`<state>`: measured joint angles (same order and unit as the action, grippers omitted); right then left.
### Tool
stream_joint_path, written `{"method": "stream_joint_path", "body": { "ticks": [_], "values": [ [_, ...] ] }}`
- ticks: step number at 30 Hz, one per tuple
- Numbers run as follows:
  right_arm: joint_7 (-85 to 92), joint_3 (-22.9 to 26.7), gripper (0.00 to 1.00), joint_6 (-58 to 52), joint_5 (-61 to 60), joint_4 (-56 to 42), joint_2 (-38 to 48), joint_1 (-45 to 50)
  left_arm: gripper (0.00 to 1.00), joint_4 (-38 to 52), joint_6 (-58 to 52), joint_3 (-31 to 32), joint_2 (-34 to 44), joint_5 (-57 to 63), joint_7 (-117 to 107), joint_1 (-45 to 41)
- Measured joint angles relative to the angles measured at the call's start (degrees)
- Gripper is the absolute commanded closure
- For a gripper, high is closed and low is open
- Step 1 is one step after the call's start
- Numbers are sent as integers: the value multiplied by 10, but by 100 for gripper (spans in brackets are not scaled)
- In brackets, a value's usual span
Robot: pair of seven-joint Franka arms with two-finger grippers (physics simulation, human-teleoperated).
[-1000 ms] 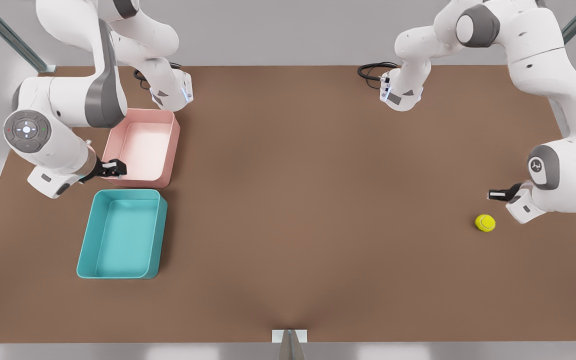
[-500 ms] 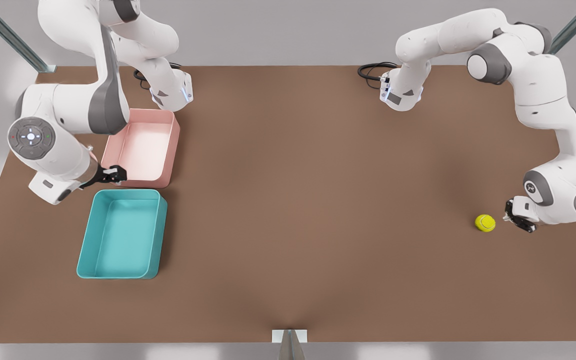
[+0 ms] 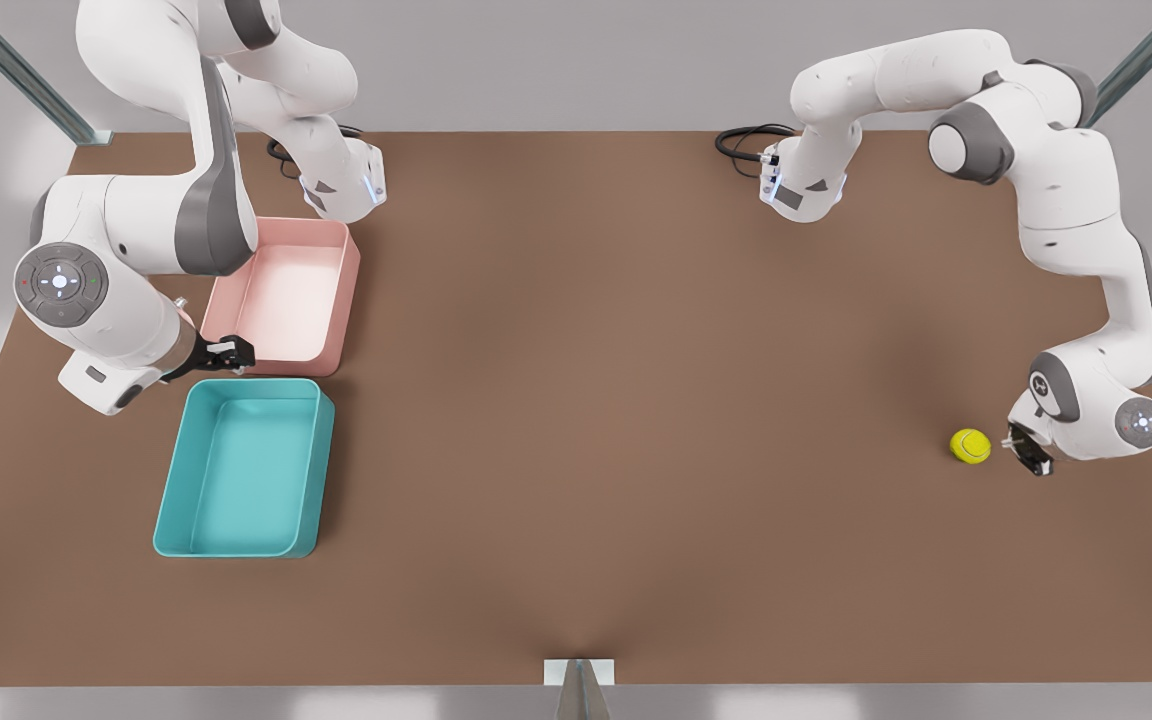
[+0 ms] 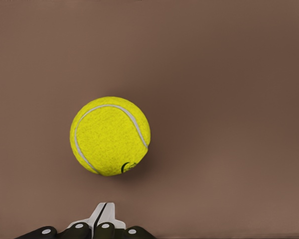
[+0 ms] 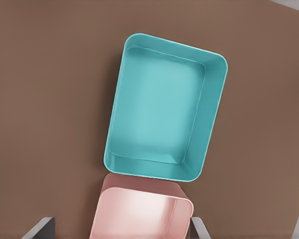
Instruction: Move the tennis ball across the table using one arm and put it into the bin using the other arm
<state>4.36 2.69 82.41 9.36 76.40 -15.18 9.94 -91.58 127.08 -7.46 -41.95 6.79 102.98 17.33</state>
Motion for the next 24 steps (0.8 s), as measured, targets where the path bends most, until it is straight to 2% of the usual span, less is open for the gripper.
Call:
{"method": "stream_joint_path", "body": {
  "ticks": [12,16,17,21,24],
  "values": [
    [0,1,0,1,-3,0,-1,-1,79,0,9,0,-15,-10,57,-5],
    [0,1,0,1,-3,0,-3,-1,79,-9,9,3,-15,-25,55,-34],
    [0,1,0,1,-4,0,-3,-1,79,-13,9,16,-12,-30,46,-59],
    [0,1,0,1,-4,0,-4,0,79,-23,-6,141,34,-42,-63,-158],
    [0,1,0,1,-4,0,-4,0,79,-8,-32,152,47,-44,-153,-163]
  ]
}}
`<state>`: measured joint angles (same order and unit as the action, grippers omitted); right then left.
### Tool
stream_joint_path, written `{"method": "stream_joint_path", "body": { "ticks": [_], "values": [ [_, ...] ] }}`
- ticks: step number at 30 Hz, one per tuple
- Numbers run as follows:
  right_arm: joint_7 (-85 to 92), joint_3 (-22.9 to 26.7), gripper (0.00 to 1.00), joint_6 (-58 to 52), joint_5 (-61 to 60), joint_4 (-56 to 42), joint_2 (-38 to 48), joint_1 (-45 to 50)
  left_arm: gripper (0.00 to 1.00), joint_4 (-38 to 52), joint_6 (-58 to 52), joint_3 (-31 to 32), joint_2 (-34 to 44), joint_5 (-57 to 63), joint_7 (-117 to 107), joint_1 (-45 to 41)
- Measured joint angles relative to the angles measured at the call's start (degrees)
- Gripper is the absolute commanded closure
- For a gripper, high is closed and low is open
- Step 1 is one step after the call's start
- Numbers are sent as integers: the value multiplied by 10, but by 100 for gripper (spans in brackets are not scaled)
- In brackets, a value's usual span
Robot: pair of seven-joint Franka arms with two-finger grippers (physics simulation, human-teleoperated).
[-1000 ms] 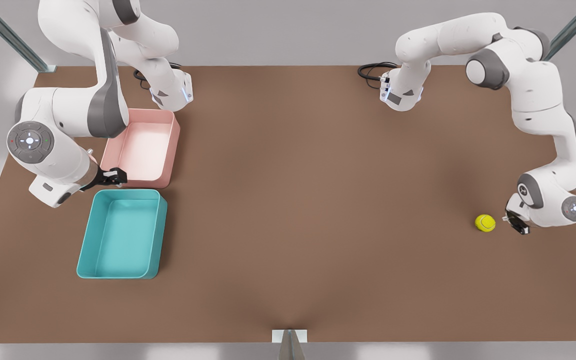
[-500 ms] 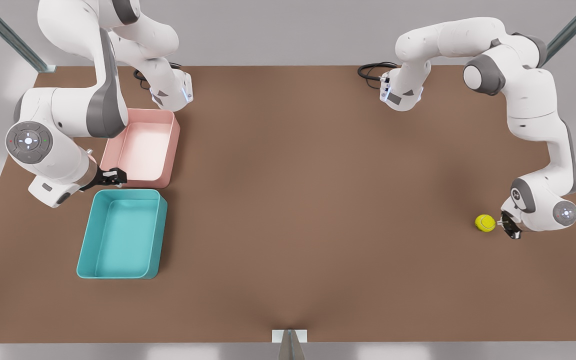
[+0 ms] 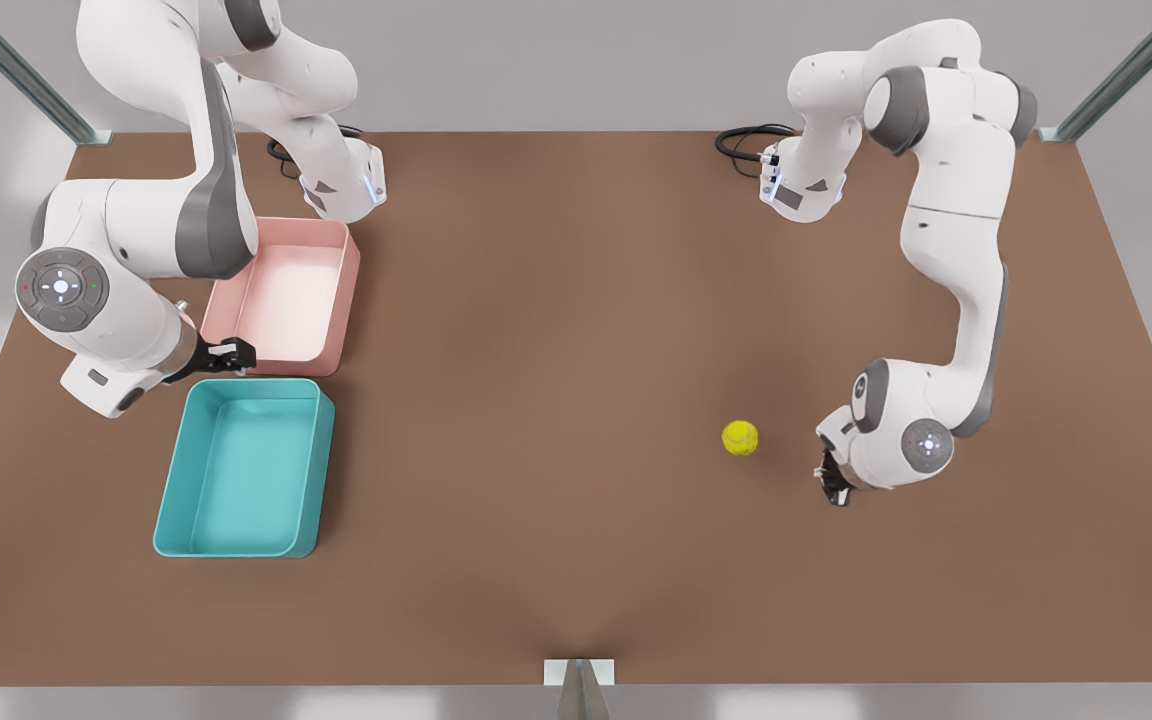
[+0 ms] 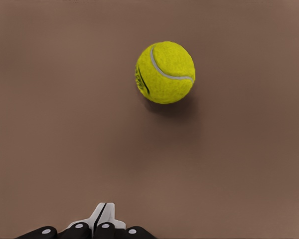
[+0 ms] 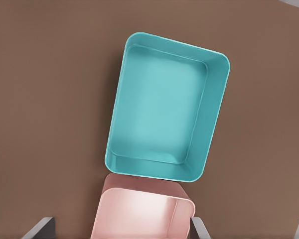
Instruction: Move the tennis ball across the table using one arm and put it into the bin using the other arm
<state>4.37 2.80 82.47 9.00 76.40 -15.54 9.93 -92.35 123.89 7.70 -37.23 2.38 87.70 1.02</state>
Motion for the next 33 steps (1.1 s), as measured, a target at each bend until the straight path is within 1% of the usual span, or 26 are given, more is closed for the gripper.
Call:
{"method": "stream_joint_path", "body": {
  "ticks": [1,2,3,4,5,6,8,9,12,13,15,18,20,26,30,33],
  "values": [
    [0,0,0,0,0,0,0,0,79,23,-21,-11,13,0,-30,0],
    [0,0,0,0,0,0,0,0,74,47,-50,-19,33,-1,-66,1],
    [0,0,0,0,0,0,0,0,0,61,-86,-24,64,-1,-107,-3],
    [0,0,0,0,0,0,0,0,0,69,-136,-47,105,-2,-149,-19],
    [0,0,0,0,0,0,0,0,0,75,-184,-103,149,-27,-196,-50],
    [0,0,0,0,-1,0,-1,0,0,79,-232,-142,185,-46,-242,-79],
    [0,-2,0,0,-10,-2,-23,10,0,105,-314,-171,215,-63,-315,-101],
    [0,-3,0,1,-16,-8,-49,35,0,114,-346,-177,221,-67,-348,-102],
    [-9,-4,0,20,-29,-8,-101,115,0,123,-422,-180,230,-75,-437,-103],
    [-17,-5,0,37,-31,11,-111,128,0,129,-439,-179,231,-76,-464,-104],
    [-35,-4,0,87,-31,79,-108,141,0,135,-467,-175,232,-77,-513,-104],
    [-58,1,0,206,-27,244,-61,134,0,137,-494,-172,231,-77,-577,-104],
    [-71,6,0,276,-25,288,-56,128,0,137,-505,-171,230,-76,-614,-104],
    [-104,17,0,433,-23,317,-100,125,0,138,-522,-171,229,-75,-704,-103],
    [-120,20,0,485,-18,324,-103,125,0,138,-527,-172,228,-75,-749,-103],
    [-101,19,0,501,12,332,-100,109,0,138,-529,-173,227,-69,-776,-103]
  ]
}}
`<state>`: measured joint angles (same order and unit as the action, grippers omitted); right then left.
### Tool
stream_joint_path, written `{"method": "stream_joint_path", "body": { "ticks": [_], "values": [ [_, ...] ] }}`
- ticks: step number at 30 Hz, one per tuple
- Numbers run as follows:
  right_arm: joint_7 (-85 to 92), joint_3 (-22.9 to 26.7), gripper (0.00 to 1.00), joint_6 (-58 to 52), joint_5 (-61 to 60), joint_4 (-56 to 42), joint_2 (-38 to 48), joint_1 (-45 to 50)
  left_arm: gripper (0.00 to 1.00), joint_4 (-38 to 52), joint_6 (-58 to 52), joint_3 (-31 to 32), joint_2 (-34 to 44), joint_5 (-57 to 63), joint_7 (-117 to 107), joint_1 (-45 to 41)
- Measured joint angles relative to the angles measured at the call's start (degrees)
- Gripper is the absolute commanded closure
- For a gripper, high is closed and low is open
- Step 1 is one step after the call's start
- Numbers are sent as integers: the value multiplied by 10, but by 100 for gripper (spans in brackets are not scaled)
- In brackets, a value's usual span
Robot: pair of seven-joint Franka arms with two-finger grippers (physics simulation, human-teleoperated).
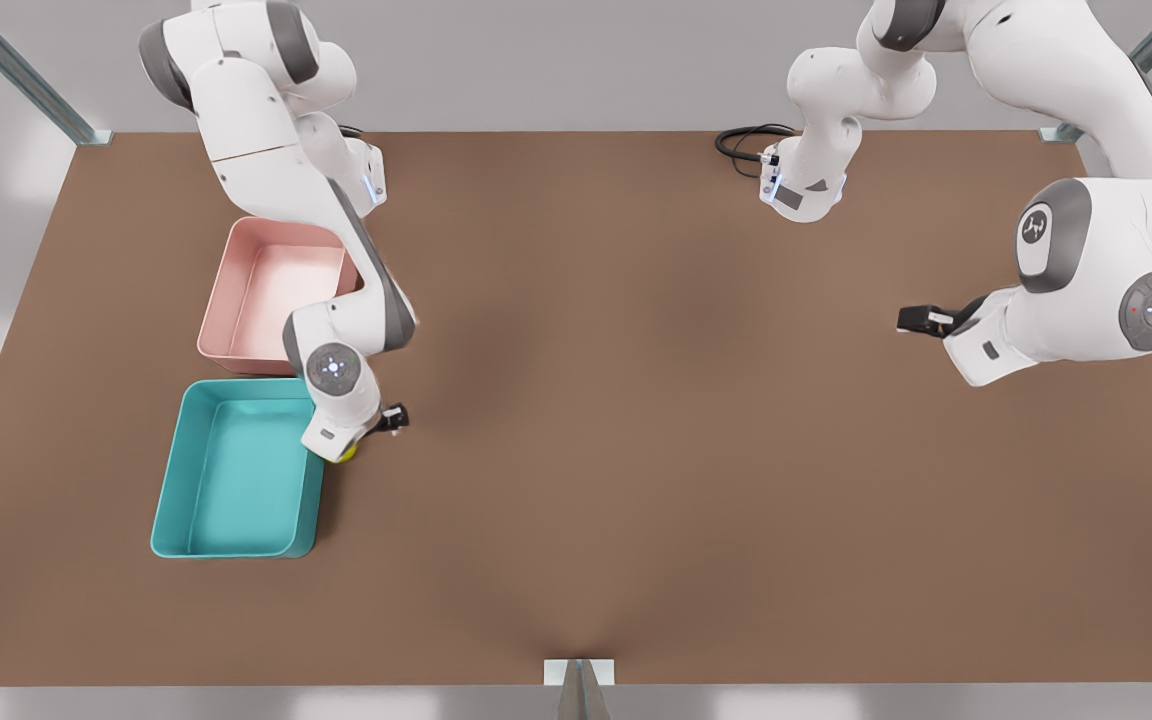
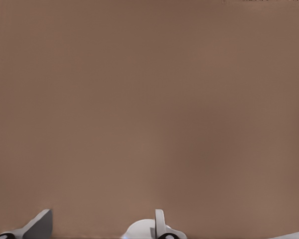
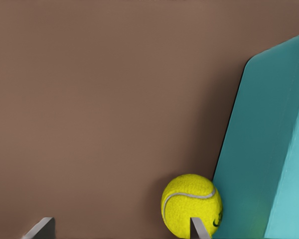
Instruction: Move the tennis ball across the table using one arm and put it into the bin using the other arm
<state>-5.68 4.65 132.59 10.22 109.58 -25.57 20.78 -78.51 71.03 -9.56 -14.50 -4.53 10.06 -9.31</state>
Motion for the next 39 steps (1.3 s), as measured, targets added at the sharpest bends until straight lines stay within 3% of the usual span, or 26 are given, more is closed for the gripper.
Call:
{"method": "stream_joint_path", "body": {
  "ticks": [11,21,39],
  "values": [
    [337,-15,0,31,25,-27,-61,-10,0,0,-6,1,0,4,-71,0],
    [652,-11,0,40,26,44,-37,-38,0,0,-8,0,-5,4,-107,0],
    [926,17,0,107,23,38,-74,-45,0,0,-9,0,-7,3,-139,-1]
  ]
}}
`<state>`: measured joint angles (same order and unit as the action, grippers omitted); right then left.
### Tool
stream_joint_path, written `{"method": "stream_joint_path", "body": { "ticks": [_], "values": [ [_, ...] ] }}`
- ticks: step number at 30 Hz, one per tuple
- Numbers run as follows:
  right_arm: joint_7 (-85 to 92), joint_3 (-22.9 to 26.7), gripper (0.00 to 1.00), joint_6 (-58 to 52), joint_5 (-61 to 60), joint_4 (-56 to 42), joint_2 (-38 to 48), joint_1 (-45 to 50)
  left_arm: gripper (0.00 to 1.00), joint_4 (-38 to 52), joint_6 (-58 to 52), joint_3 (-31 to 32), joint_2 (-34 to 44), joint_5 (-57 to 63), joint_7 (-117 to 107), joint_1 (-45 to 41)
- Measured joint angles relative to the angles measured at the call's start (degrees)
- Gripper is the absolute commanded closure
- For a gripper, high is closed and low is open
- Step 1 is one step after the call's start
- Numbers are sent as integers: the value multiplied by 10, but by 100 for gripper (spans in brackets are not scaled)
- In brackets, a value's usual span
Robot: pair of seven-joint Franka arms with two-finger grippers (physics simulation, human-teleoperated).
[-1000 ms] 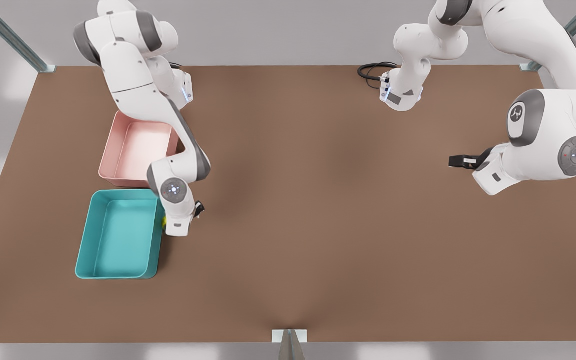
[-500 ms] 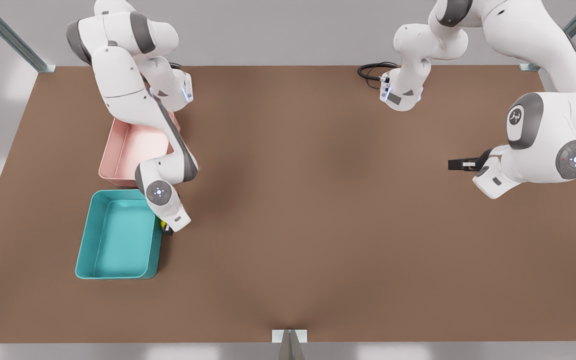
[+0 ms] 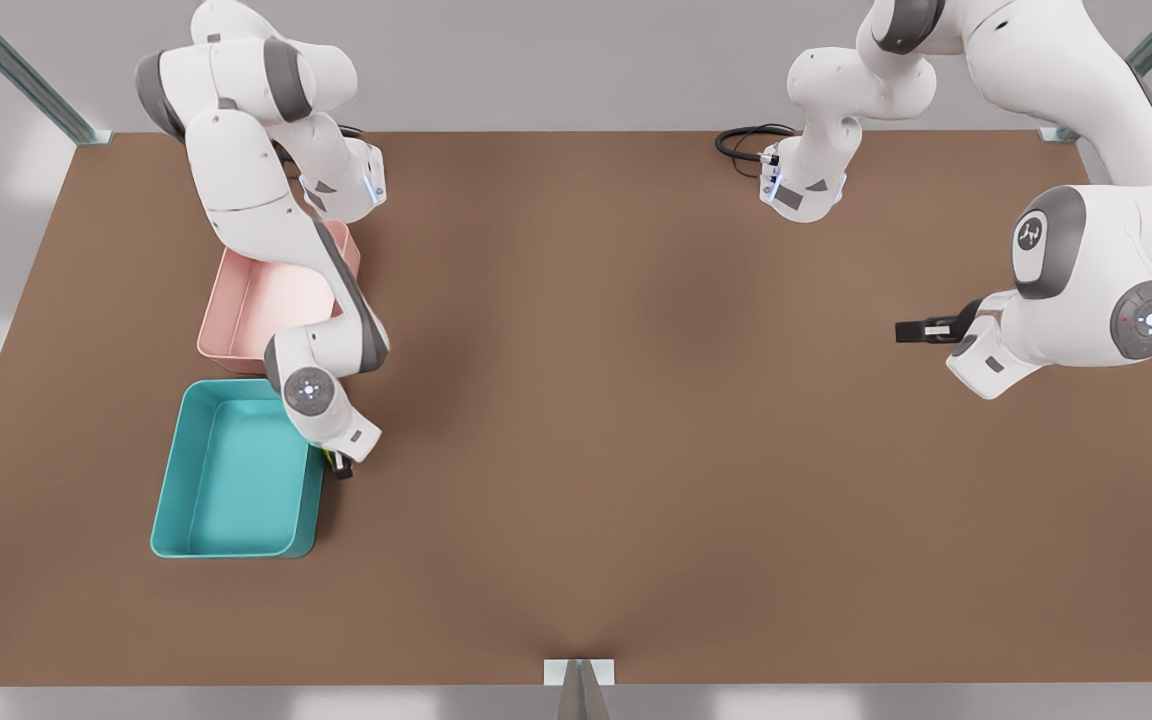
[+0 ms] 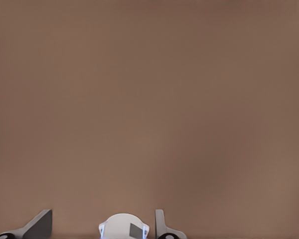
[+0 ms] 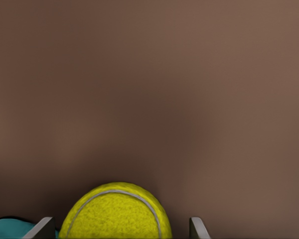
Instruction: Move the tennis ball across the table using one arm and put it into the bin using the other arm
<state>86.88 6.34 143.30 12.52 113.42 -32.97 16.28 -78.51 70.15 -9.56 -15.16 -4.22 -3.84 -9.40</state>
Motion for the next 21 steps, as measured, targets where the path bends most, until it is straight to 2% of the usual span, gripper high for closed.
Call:
{"method": "stream_joint_path", "body": {
  "ticks": [3,4,5,7,11,15,17,21],
  "values": [
    [24,5,0,20,-2,-1,-10,-2,0,0,0,0,0,0,-3,0],
    [31,5,9,25,-2,-1,-12,-2,0,0,0,0,0,0,-4,0],
    [38,6,34,29,-3,-1,-12,-3,0,0,0,0,0,0,-5,0],
    [50,6,48,35,-4,-1,-10,-3,0,0,0,0,0,0,-6,0],
    [65,1,48,39,-4,-2,-6,1,0,0,0,0,-2,-1,-9,0],
    [55,-49,48,33,-4,-11,9,10,0,0,1,0,-4,-1,-11,0],
    [46,-64,48,9,-6,-48,27,6,0,0,1,0,-4,-1,-12,0],
    [32,-64,48,-77,-11,-125,81,-74,0,0,1,1,-4,-1,-13,0]
  ]
}}
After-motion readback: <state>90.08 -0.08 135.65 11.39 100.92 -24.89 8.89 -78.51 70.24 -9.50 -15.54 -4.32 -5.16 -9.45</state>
